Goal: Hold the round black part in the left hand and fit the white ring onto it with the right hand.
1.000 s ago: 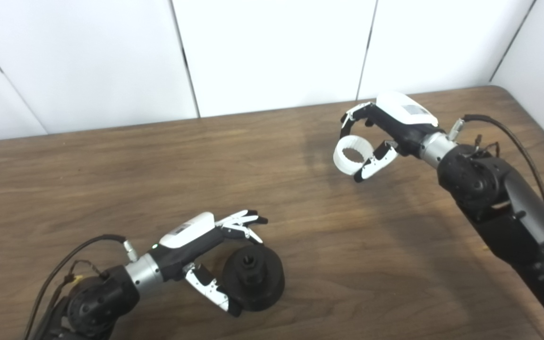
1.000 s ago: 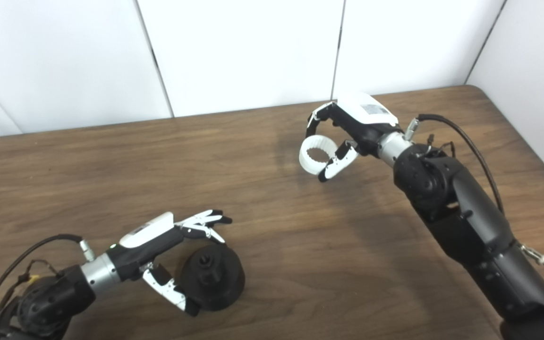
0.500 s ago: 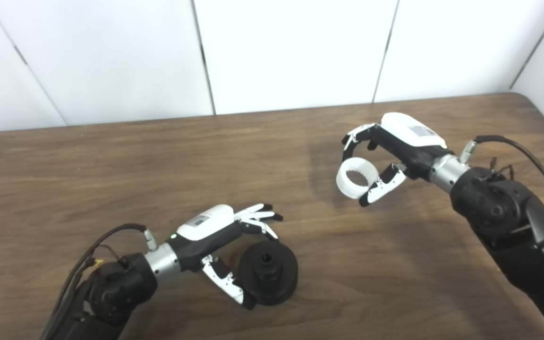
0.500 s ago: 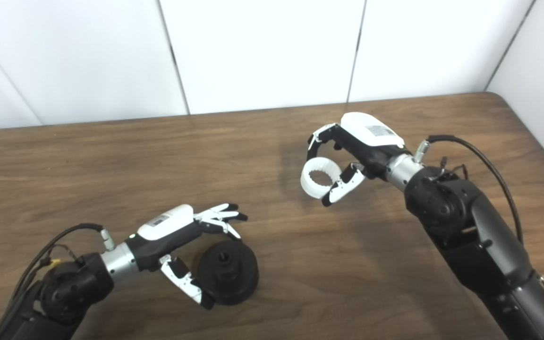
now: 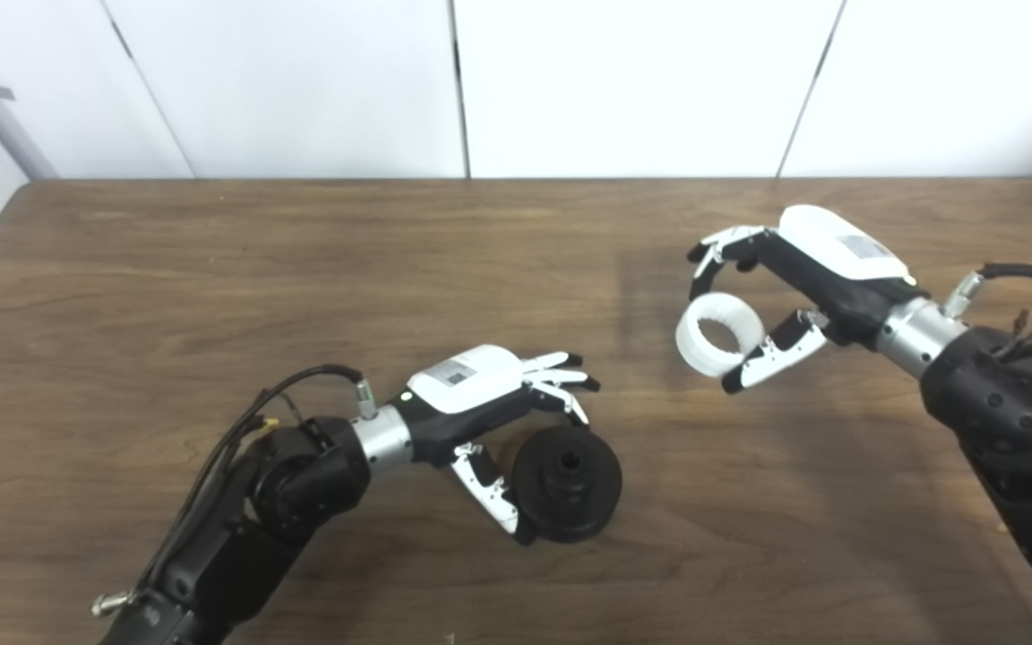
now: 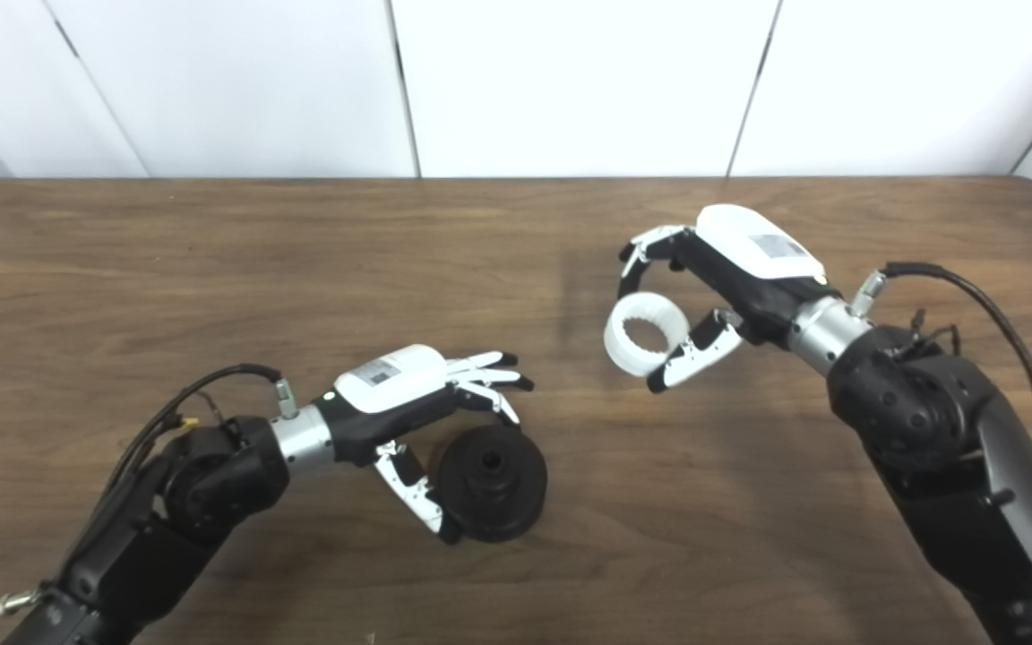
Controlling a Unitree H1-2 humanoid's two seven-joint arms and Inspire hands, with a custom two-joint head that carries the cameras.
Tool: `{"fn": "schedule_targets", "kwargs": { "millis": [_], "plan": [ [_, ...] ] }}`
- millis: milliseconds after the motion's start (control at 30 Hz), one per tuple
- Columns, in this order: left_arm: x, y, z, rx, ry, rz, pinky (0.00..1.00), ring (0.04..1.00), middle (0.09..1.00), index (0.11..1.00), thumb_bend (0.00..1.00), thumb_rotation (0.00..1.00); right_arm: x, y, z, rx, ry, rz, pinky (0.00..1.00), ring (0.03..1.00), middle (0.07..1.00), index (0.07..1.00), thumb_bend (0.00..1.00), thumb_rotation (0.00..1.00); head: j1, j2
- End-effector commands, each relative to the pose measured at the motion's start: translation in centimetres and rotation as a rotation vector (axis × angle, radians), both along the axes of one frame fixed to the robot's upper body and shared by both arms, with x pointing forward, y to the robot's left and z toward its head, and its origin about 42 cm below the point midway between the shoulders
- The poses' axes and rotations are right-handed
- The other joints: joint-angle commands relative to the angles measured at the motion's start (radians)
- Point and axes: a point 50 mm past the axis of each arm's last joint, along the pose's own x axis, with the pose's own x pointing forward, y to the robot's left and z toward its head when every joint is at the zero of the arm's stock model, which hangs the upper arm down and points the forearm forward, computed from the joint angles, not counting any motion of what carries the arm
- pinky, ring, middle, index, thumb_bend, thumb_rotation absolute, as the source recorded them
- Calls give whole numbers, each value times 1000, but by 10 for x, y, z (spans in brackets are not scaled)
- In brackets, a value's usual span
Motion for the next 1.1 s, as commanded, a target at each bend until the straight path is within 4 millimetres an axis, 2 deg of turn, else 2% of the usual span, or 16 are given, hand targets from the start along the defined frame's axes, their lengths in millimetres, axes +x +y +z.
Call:
{"fn": "schedule_targets", "kwargs": {
  "millis": [0, 433, 500, 667, 1067],
  "plan": [
    [2, 5, -20, 109, 49, 32, 900, 997, 931, 487, 520, 77, -2, 8, 23, 15, -83, 40, 705, 806, 790, 482, 521, 140, 0, 1],
    [4, 1, -23, 113, 48, 33, 950, 999, 933, 486, 520, 78, -21, 31, 19, 34, -75, 164, 712, 812, 795, 483, 519, 145, 8, 9],
    [4, 1, -24, 107, 46, 38, 926, 987, 923, 486, 520, 78, -23, 35, 20, 40, -62, 176, 703, 816, 798, 482, 519, 146, 10, 10],
    [3, 0, -23, 113, 53, 41, 937, 997, 931, 486, 520, 78, -28, 43, 21, 46, -49, 202, 693, 818, 799, 482, 518, 147, 10, 10],
    [5, 0, -21, 114, 44, 41, 916, 989, 922, 487, 520, 77, -37, 63, 21, 48, -14, 255, 724, 822, 799, 482, 519, 144, 13, 14]
  ]
}}
